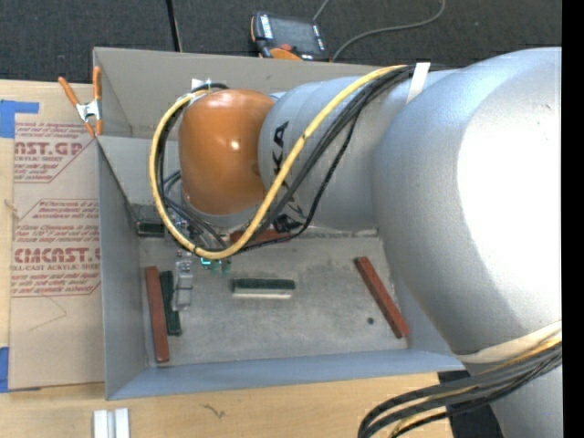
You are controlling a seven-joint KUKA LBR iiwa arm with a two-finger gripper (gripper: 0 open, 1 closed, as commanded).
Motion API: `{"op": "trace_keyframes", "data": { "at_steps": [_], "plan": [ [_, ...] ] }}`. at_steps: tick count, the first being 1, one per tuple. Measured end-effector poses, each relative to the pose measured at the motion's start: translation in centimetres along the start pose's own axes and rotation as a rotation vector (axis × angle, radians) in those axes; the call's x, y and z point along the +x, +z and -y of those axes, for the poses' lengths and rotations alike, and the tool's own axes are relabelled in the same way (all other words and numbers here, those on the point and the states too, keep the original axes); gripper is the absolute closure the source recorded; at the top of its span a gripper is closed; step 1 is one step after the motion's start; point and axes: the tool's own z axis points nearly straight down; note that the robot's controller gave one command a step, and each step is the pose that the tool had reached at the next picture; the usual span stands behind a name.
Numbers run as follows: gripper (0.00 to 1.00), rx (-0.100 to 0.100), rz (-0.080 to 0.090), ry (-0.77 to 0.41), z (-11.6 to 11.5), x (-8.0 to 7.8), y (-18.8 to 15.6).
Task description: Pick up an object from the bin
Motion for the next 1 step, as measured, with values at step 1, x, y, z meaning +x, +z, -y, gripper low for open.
{"op": "trace_keyframes", "data": {
  "at_steps": [1],
  "plan": [
    [0.00,0.000,0.007,0.152,6.80,-2.98,6.65]
  ]
}}
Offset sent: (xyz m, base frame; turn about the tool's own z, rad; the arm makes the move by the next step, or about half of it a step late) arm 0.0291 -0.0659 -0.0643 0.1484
